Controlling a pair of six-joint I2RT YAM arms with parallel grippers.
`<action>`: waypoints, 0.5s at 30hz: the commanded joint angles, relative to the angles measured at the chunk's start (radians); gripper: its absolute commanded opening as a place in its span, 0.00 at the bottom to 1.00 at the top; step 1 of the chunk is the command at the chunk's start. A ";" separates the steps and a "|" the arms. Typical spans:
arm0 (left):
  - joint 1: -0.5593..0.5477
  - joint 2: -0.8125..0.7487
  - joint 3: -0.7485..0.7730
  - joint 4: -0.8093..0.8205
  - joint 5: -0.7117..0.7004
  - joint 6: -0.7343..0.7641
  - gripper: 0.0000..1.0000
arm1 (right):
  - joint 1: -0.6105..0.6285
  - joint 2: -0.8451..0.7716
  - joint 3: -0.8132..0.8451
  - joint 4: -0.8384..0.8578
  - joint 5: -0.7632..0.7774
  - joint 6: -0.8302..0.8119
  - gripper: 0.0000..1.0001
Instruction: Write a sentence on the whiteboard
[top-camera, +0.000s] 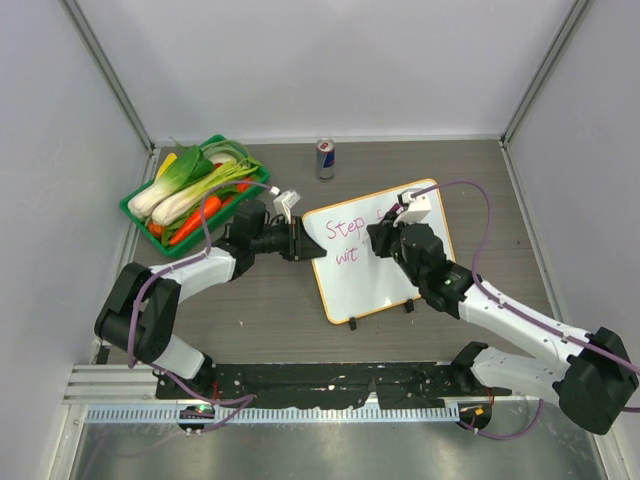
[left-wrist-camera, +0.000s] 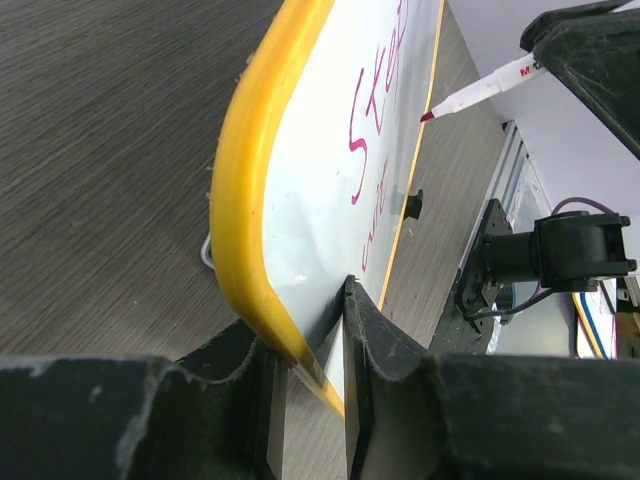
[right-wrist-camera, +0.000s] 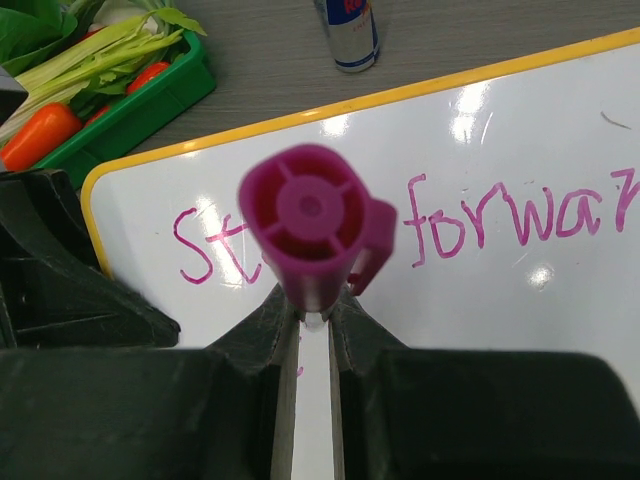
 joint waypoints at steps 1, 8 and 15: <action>-0.047 0.045 -0.034 -0.165 -0.123 0.188 0.00 | -0.010 0.024 0.057 0.049 0.015 -0.013 0.01; -0.048 0.048 -0.033 -0.170 -0.126 0.191 0.00 | -0.022 0.051 0.077 0.057 -0.017 -0.018 0.01; -0.048 0.052 -0.031 -0.170 -0.126 0.191 0.00 | -0.027 0.086 0.074 0.057 -0.028 -0.018 0.02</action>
